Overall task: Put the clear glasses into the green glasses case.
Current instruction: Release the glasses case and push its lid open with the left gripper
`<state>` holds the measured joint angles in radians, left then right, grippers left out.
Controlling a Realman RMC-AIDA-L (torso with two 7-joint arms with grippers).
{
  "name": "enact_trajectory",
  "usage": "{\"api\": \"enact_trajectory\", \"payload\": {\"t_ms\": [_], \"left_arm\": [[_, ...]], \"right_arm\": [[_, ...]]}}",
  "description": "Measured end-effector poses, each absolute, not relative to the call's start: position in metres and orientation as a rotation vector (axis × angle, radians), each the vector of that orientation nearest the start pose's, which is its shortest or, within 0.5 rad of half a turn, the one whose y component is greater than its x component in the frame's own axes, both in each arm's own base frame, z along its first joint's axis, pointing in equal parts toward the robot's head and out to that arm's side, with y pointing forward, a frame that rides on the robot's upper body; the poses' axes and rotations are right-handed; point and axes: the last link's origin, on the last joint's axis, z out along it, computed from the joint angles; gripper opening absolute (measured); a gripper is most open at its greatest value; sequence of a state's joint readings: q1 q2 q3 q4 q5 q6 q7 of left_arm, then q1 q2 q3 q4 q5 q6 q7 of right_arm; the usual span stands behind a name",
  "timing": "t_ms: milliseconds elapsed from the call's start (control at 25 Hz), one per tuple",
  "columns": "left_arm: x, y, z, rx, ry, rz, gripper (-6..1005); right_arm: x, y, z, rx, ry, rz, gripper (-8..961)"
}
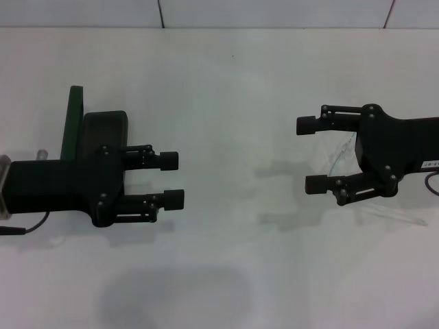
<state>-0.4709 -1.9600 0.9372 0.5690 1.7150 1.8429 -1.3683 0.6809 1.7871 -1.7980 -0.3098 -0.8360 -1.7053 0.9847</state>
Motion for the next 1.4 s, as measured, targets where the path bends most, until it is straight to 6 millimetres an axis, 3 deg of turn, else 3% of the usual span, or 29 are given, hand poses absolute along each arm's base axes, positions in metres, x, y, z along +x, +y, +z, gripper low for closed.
{"api": "enact_trajectory", "payload": {"t_ms": [600,1000,1200,1240,1400], "left_arm": [[-0.253,0.288,0.017,-2.922,-0.564,-1.006,713],[-0.248,0.304,0.03,-2.805,-0.626,-1.021,714],[-0.242,0.32,0.037,-2.731,-0.781,-0.905,713],[-0.235,0.328,0.039,-2.709,-0.823,-0.773,713],[-0.226,0.336,0.045,-2.665,-0.889,-0.669,714]], "right_arm": [[0.212,0.329,0.02,-2.938,0.058,1.091,859],[0.238,0.34,0.015,-2.836,0.166,0.899,858],[0.255,0.349,0.025,-2.72,0.197,0.821,857],[0.257,0.349,0.026,-2.706,0.198,0.816,857],[0.267,0.356,0.042,-2.586,0.221,0.824,857]]}}
